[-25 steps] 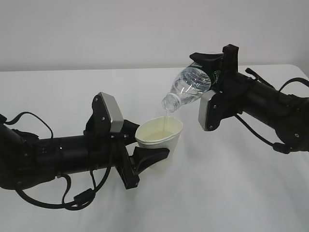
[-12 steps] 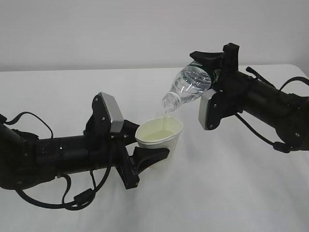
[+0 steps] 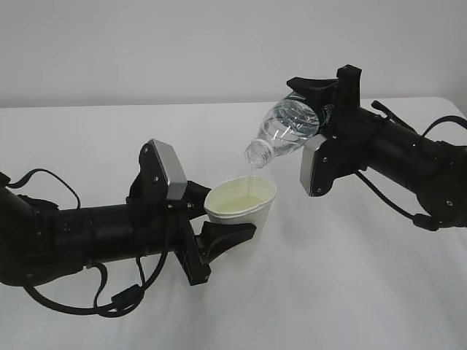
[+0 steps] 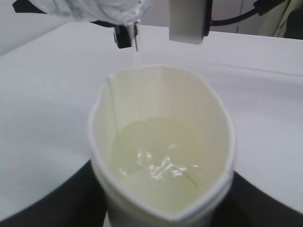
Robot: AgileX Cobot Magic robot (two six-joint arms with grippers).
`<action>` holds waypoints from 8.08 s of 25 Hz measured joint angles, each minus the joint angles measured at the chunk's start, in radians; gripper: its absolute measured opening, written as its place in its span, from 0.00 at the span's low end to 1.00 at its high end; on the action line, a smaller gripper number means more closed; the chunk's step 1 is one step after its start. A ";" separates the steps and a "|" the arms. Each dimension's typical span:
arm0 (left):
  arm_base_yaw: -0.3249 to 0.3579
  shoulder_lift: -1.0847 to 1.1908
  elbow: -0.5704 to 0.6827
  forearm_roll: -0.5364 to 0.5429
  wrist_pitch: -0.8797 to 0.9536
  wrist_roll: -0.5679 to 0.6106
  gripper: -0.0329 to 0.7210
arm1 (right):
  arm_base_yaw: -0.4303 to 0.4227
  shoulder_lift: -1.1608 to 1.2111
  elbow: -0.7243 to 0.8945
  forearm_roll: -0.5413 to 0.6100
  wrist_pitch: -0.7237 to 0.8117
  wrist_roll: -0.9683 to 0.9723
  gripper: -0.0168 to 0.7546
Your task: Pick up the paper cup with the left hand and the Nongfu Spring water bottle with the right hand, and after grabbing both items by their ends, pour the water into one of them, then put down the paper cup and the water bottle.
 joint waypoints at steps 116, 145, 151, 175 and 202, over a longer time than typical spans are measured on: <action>0.000 0.000 0.000 -0.020 -0.011 0.000 0.59 | 0.018 -0.002 0.013 0.062 -0.007 0.209 0.61; 0.000 0.000 0.000 -0.023 -0.011 0.000 0.59 | 0.020 -0.002 0.013 0.185 -0.007 0.650 0.61; 0.000 0.000 0.000 -0.023 -0.011 0.000 0.59 | 0.020 -0.002 0.034 0.211 -0.007 0.678 0.61; 0.000 0.000 0.000 -0.025 -0.011 0.000 0.59 | 0.020 -0.002 0.081 0.329 -0.007 0.945 0.61; 0.000 0.000 0.000 -0.027 -0.011 0.000 0.59 | 0.020 -0.007 0.112 0.446 -0.007 1.158 0.61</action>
